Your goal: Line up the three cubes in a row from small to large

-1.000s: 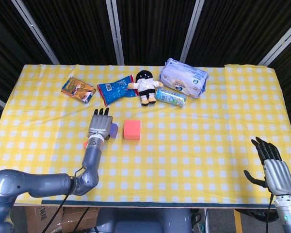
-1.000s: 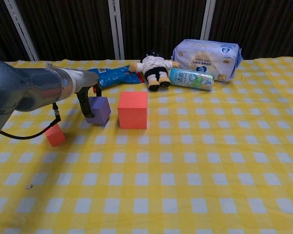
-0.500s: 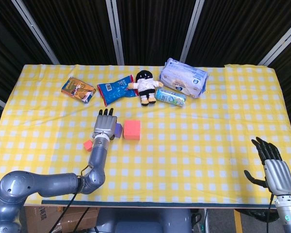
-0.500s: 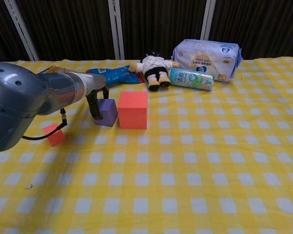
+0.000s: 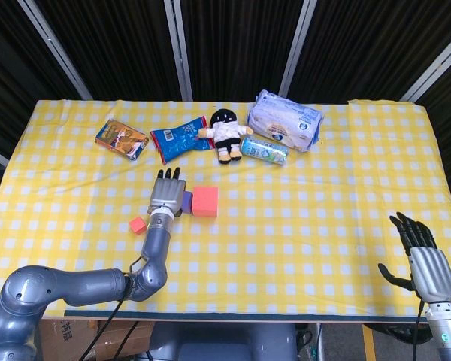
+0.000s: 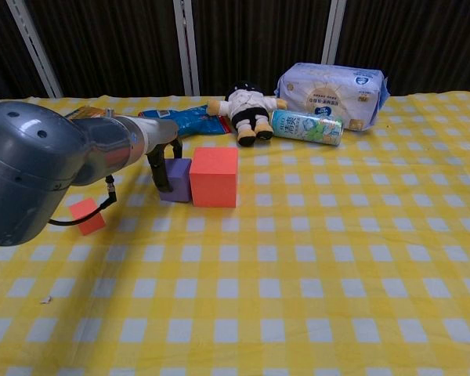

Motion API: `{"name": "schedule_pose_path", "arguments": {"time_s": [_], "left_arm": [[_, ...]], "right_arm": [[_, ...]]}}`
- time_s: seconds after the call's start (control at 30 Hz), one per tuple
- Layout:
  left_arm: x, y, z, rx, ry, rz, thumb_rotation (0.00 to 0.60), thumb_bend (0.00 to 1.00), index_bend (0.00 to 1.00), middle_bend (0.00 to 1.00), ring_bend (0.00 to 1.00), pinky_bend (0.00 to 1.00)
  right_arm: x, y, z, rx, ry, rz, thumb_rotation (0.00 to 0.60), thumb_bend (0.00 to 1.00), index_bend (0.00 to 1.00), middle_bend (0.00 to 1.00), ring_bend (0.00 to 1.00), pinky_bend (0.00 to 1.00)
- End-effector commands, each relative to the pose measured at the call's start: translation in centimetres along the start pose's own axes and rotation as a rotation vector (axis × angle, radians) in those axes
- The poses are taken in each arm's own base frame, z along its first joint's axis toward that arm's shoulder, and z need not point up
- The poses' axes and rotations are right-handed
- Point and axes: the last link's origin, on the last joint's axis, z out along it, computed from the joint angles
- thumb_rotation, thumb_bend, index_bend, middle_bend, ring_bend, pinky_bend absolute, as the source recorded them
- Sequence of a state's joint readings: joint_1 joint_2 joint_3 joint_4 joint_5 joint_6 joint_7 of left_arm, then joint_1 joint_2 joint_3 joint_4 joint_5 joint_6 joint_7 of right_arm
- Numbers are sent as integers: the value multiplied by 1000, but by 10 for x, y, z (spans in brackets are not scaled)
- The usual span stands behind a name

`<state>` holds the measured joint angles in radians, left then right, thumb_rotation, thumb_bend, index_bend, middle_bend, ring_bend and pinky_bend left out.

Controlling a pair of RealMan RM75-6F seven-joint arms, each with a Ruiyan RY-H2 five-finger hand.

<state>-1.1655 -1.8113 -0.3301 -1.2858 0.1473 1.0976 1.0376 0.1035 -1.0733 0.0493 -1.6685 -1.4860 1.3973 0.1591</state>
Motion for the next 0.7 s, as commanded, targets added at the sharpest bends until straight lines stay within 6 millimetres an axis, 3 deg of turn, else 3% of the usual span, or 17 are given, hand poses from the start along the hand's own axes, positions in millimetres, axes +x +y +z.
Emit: {"name": "schedule_pose_path", "arguments": {"time_s": [0.03,0.37,0.7], "left_arm": [[0,1,0,0,-1,0,600,355,418,0,0,0],[0,-1,-2,5,1,3,600,271,319,0,0,0],[1,-14,-7,2,5,-13,600,267,245,0,0,0]], "right_arm": [[0,0,0,0,-1,1,600,344,0,0,0,0],[1,0,0,4,1,1,600,344,0,0,0,0],[0,0,-1,2,1,1,600,344,0,0,0,0]]}}
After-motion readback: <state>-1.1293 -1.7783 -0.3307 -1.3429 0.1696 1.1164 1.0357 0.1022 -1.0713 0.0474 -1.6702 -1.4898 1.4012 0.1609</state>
